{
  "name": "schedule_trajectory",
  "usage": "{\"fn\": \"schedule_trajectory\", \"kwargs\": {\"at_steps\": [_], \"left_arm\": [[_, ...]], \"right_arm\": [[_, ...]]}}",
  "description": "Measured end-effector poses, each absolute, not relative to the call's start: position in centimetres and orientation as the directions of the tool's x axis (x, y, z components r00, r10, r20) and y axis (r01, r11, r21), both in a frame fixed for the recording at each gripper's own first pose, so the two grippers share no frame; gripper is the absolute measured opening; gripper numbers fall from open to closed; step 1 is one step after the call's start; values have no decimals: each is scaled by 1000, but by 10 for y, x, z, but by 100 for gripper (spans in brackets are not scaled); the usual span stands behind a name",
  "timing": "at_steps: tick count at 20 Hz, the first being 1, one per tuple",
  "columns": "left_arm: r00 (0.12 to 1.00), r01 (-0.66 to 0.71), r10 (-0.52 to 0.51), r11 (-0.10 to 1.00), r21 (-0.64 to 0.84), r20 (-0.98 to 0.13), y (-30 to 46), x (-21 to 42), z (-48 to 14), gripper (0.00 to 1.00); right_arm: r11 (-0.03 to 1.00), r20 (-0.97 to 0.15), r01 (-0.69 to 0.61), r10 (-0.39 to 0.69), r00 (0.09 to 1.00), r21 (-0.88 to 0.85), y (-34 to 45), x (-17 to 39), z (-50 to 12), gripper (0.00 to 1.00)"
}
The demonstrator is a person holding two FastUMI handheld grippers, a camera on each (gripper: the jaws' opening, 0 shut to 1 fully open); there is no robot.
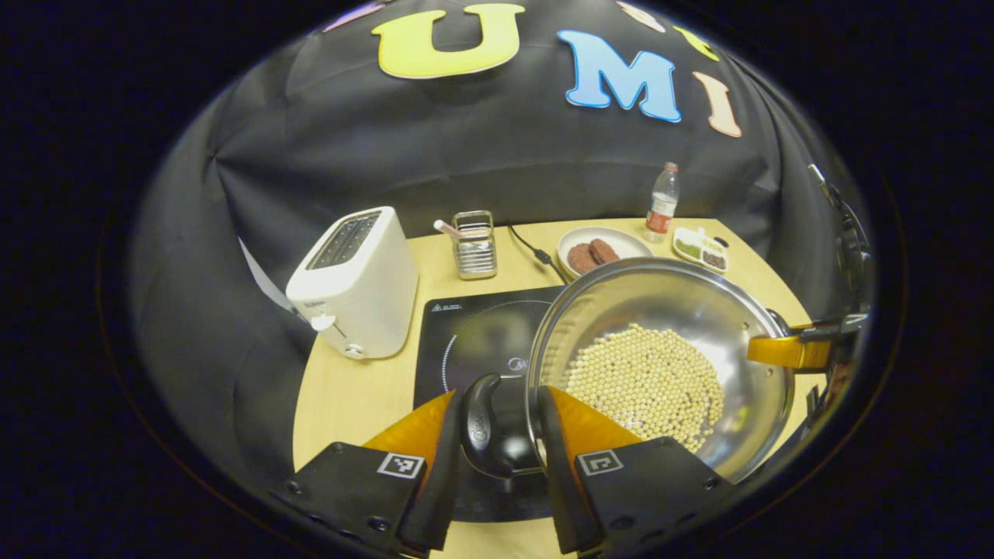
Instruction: First push the handle of the pot to place it horizontally, then grasp the pot with both hands and set it on the induction cooktop.
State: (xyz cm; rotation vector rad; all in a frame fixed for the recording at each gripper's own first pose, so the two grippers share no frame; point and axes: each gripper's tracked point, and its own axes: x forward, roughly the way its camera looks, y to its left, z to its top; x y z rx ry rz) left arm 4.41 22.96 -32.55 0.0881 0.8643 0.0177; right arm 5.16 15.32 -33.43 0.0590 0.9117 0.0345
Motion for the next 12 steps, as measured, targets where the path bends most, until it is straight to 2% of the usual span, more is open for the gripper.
{"fn": "schedule_trajectory", "kwargs": {"at_steps": [2, 6, 7, 12], "left_arm": [[648, 11, 59, 996, 87, -759, 242, 49, -328, 54], [641, -21, 70, 997, 74, -764, 269, 58, -336, 54], [640, -28, 70, 997, 67, -766, 275, 61, -337, 60], [641, -39, 99, 995, 96, -761, 304, 81, -337, 55]], "right_arm": [[998, -789, -9, 59, 612, 67, 164, 58, -337, 52], [998, -791, -17, 54, 609, 55, 185, 72, -339, 52], [998, -790, -19, 53, 611, 52, 191, 76, -339, 52], [998, -798, -16, 64, 600, 69, 220, 94, -344, 52]]}}
